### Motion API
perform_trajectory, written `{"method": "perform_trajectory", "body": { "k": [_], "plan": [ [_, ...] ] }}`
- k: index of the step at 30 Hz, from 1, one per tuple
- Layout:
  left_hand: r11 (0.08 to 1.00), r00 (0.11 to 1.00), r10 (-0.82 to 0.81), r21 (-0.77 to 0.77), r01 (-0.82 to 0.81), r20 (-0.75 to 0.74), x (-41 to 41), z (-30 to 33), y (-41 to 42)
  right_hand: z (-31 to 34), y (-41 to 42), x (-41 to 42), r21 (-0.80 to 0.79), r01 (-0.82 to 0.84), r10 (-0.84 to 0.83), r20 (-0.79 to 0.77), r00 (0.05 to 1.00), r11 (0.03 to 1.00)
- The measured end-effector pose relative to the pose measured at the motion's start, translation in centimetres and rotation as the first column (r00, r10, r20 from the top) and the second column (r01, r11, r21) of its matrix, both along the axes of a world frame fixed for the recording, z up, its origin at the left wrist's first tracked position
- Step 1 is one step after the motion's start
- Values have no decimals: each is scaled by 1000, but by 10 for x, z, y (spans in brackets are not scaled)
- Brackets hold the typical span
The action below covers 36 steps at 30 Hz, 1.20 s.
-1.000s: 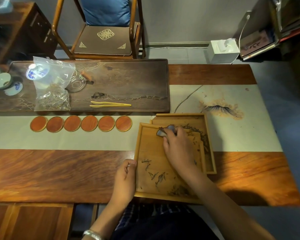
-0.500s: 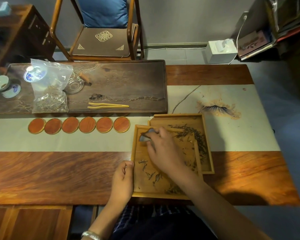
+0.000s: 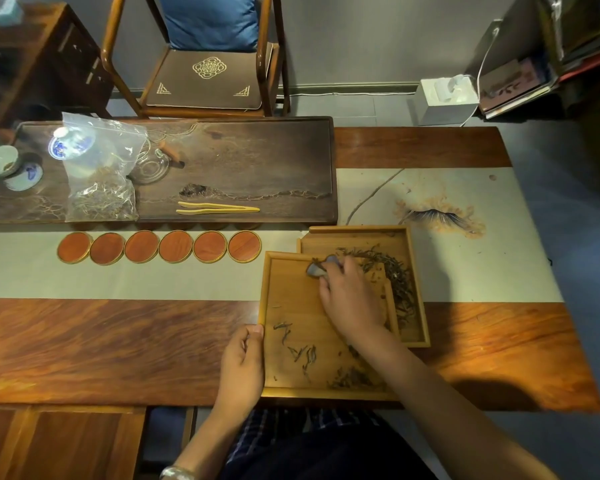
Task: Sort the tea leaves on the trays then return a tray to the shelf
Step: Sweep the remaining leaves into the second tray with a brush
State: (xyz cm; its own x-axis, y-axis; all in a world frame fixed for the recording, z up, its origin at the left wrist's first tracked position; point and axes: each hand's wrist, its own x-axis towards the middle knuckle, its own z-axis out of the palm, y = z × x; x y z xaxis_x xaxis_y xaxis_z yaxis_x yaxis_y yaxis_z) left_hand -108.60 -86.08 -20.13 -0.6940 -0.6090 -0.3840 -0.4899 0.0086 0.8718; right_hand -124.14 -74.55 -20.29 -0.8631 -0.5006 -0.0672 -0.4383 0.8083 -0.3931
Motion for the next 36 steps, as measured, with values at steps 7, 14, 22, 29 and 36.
{"method": "perform_trajectory", "body": {
  "k": [7, 14, 22, 29, 36],
  "plan": [
    [1000, 1000, 2, -10, -2, 31, -1, 0, -5, -9, 23, -15, 55, 125, -124, -31, 992, 991],
    [998, 998, 38, -48, -35, 53, 0, 1, -11, -10, 25, -25, 102, 215, -218, 21, 976, 971],
    [998, 997, 51, -42, -49, 62, 8, 3, -15, -5, 31, -32, 6, 269, -269, 81, 960, 963],
    [999, 999, 33, -2, -33, 35, 6, 2, -13, 24, 3, 3, -178, -122, 133, 52, 990, 976],
    [1000, 1000, 7, 10, -7, 13, 7, -5, -14, 20, -35, 20, -142, -464, 472, 24, 881, 874]
  ]
}}
